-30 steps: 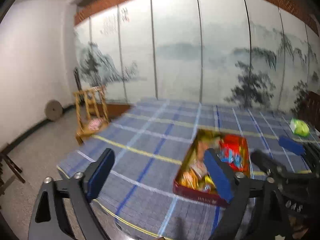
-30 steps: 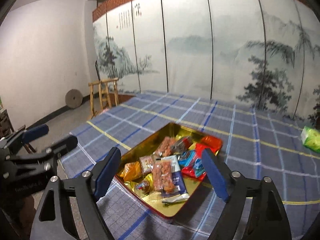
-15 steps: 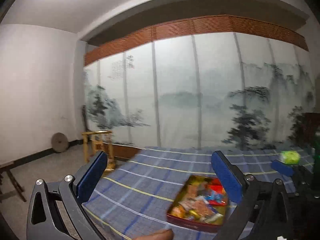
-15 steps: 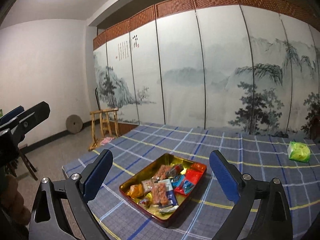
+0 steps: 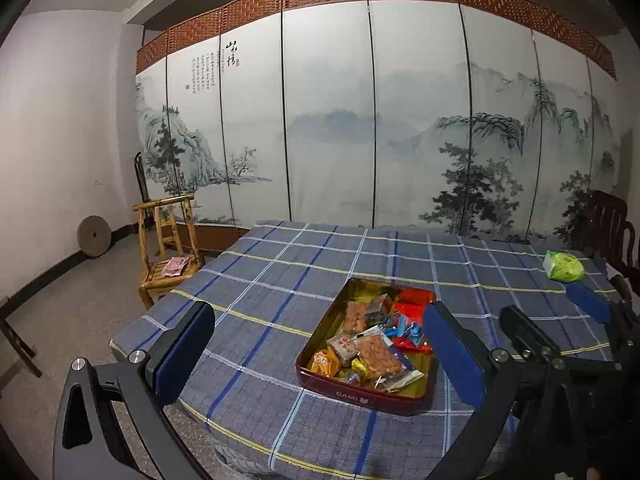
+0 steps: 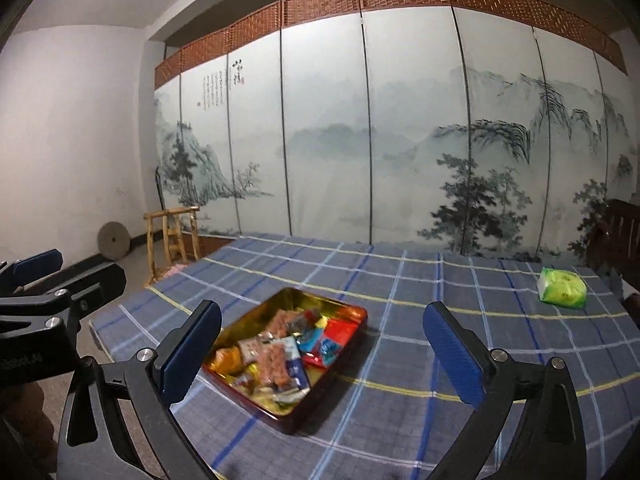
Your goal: Organize snacks
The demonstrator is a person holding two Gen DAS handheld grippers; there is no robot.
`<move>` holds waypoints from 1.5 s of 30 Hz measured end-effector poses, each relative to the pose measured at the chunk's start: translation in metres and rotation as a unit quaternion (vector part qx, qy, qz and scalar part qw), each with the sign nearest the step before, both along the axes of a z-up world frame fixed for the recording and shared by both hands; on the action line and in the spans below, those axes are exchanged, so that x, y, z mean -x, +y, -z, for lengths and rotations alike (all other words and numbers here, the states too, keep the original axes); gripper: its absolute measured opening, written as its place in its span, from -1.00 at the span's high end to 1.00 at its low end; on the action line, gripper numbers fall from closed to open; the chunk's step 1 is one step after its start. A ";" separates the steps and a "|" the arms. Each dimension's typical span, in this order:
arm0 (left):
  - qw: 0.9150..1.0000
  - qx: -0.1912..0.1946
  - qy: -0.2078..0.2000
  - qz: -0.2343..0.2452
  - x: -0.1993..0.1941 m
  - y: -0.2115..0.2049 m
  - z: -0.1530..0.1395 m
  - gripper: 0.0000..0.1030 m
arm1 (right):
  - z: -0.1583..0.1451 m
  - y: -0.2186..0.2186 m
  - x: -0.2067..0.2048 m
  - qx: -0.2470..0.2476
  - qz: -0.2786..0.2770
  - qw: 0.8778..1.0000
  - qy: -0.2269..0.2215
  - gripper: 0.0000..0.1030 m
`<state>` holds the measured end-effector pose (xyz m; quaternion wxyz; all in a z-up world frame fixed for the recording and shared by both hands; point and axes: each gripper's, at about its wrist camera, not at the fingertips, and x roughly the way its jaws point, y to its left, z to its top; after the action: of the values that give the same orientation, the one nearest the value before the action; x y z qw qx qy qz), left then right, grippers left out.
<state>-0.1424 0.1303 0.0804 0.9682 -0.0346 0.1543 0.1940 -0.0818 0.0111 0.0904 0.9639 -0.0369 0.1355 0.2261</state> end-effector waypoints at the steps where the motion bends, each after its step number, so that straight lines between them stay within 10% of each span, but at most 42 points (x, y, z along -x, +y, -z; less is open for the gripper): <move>1: 1.000 -0.001 0.005 -0.003 -0.002 0.000 0.002 -1.00 | 0.002 -0.001 -0.001 0.002 0.002 1.000 0.002 -0.95; 45: 0.997 -0.019 0.074 -0.008 -0.045 -0.008 0.034 -1.00 | 0.045 -0.039 -0.049 0.006 0.023 0.995 0.092 -0.96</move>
<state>-0.0972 0.1220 0.0464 0.9532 -0.0032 0.2213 0.2062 -0.0329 -0.0278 0.0456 0.9522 -0.0187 0.2258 0.2051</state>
